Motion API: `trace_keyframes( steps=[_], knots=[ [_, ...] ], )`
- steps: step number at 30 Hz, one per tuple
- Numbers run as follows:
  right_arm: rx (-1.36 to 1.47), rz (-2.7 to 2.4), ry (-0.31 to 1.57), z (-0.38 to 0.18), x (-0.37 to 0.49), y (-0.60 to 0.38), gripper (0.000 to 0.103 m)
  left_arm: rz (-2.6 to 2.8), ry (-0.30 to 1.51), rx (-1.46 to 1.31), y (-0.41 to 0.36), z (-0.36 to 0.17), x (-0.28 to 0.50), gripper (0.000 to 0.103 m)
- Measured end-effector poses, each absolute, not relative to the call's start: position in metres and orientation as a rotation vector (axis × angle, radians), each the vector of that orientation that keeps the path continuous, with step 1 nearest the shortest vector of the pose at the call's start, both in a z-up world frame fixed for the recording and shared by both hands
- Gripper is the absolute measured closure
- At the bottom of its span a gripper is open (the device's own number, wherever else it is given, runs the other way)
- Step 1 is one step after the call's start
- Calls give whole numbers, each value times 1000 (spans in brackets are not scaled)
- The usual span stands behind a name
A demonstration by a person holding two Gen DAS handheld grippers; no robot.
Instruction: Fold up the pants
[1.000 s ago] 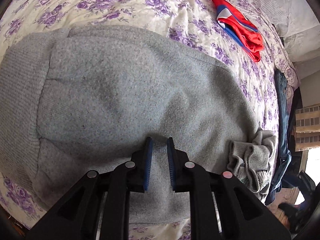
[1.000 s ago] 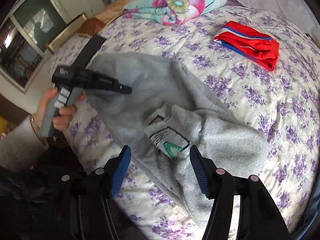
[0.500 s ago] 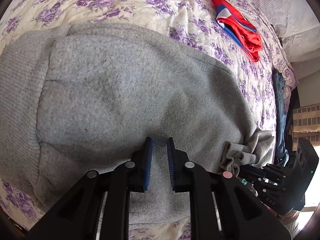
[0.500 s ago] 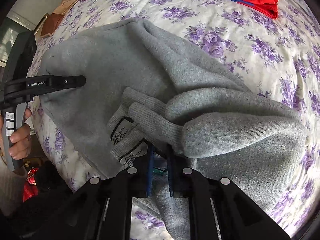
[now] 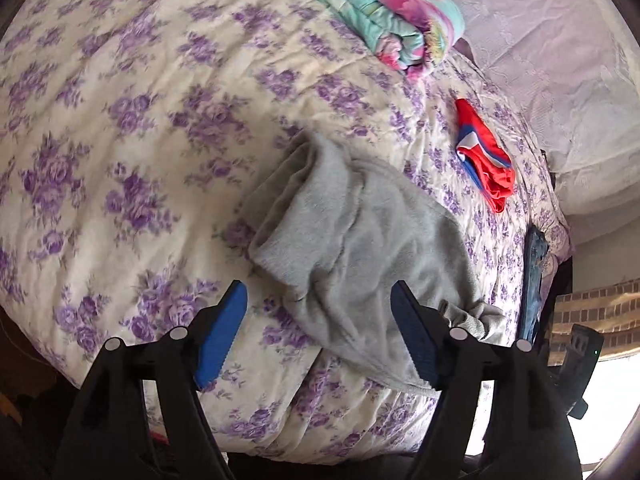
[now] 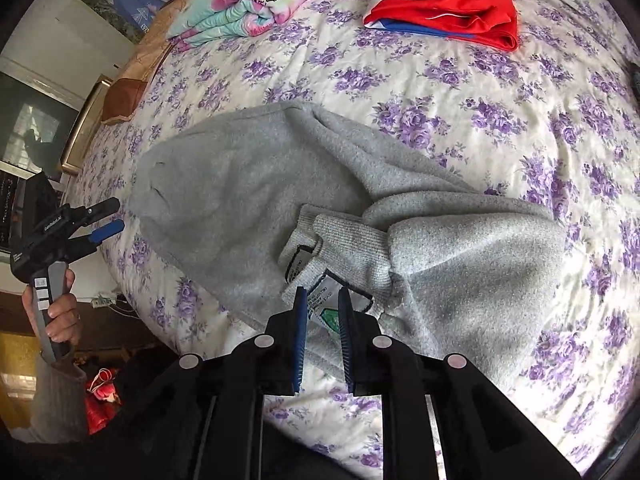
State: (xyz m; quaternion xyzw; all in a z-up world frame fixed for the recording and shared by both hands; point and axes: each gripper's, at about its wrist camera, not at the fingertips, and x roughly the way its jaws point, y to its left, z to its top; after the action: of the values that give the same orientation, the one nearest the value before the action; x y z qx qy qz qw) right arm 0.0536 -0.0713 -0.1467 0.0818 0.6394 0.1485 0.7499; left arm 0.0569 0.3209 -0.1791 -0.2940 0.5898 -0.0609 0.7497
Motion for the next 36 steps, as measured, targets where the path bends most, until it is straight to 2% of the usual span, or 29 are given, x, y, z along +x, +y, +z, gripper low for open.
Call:
trace_keyframes(
  steps=[6, 8, 10, 14, 17, 23, 35, 36],
  knots=[
    [183, 317, 1410, -148, 42, -73, 86, -159, 1381, -761, 309, -243, 70, 26],
    [186, 309, 1412, -147, 38, -77, 86, -179, 1360, -786, 305, -249, 82, 4],
    [184, 304, 1414, -148, 36, -77, 86, -169, 1330, -764, 301, -243, 95, 6],
    [175, 308, 1429, -152, 35, -73, 86, -231, 1291, -687, 285, -224, 110, 63],
    [169, 353, 1435, -156, 42, -60, 86, -260, 1232, -578, 272, -201, 103, 68],
    [114, 455, 1335, -171, 80, -18, 86, -297, 1160, -374, 242, -163, 85, 68],
    [40, 456, 1408, -226, 123, 29, 86, -355, 1121, -349, 220, -136, 73, 69],
    [31, 446, 1420, -234, 124, 31, 89, -366, 1121, -354, 218, -136, 73, 69]
  ],
)
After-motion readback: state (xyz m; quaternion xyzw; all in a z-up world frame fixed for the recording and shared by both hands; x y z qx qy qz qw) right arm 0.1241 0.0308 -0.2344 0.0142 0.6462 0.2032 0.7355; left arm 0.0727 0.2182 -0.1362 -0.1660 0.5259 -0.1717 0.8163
